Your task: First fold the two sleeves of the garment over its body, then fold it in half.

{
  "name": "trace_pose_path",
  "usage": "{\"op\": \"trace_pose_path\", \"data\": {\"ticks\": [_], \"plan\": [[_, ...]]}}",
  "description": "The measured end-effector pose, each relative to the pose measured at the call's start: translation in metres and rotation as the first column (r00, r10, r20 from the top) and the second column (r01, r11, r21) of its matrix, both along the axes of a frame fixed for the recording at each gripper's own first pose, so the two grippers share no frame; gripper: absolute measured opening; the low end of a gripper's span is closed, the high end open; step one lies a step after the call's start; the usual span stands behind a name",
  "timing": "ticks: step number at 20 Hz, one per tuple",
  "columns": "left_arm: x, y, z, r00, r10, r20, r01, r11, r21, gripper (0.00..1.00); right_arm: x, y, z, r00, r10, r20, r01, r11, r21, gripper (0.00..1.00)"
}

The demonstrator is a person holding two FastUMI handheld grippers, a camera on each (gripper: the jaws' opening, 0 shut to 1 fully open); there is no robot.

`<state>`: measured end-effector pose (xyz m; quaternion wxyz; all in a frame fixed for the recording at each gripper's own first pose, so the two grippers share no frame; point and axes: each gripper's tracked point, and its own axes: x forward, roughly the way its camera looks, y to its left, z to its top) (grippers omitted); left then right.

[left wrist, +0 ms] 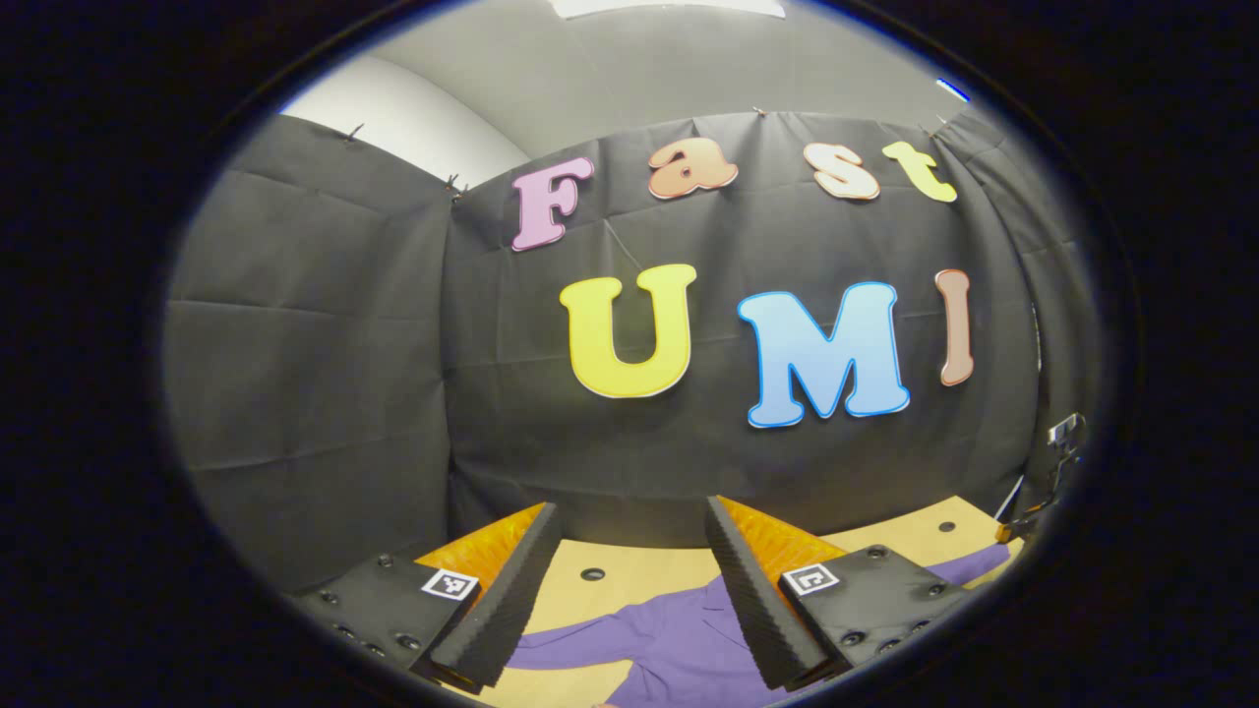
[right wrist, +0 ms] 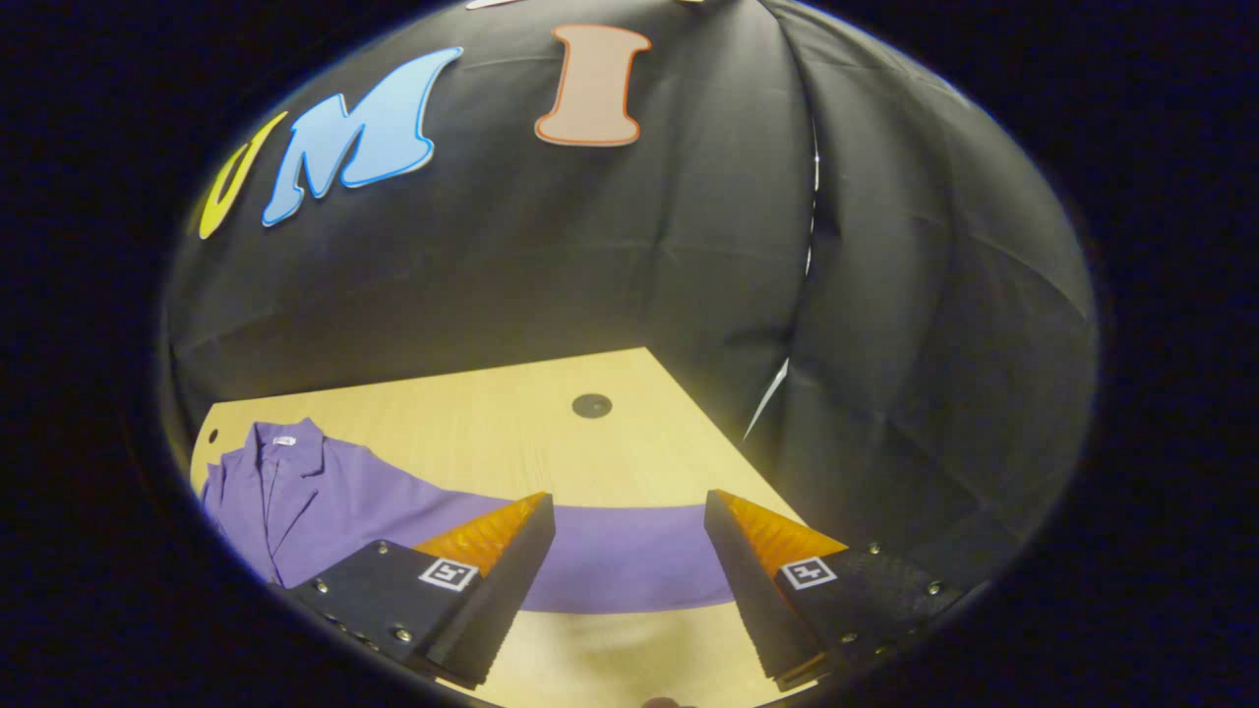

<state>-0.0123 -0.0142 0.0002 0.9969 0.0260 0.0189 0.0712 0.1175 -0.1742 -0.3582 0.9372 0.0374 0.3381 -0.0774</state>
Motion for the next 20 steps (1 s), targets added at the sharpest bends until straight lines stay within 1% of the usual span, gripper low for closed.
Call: {"op": "trace_pose_path", "data": {"ticks": [2, 5, 8, 11, 16, 20], "plan": [[-0.001, 0.003, -0.001, 1.000, 0.015, -0.006, -0.015, 1.000, -0.004, 0.96, -0.001, -0.009, -0.017, 0.999, -0.016, -0.044, 0.016, 1.000, 0.013, 0.96], [-0.004, 0.002, -0.006, 0.999, 0.028, -0.019, -0.028, 0.999, -0.020, 0.97, 0.000, -0.011, -0.041, 0.993, -0.024, -0.112, 0.030, 0.999, 0.045, 0.96], [-0.008, 0.006, -0.010, 0.998, 0.048, -0.033, -0.049, 0.999, -0.020, 0.97, 0.002, -0.018, -0.059, 0.986, -0.035, -0.162, 0.044, 0.998, 0.050, 0.96], [-0.009, 0.008, -0.012, 0.997, 0.068, -0.041, -0.069, 0.998, -0.015, 0.97, -0.002, -0.017, -0.077, 0.974, -0.034, -0.225, 0.048, 0.997, 0.059, 0.96], [-0.008, 0.010, -0.012, 0.995, 0.091, -0.051, -0.092, 0.996, -0.010, 0.97, -0.004, -0.021, -0.105, 0.956, -0.044, -0.289, 0.062, 0.997, 0.054, 0.96], [-0.005, 0.010, -0.014, 0.993, 0.101, -0.060, -0.102, 0.995, -0.016, 0.97, -0.013, -0.018, -0.124, 0.936, -0.038, -0.349, 0.074, 0.993, 0.090, 0.96]]}}
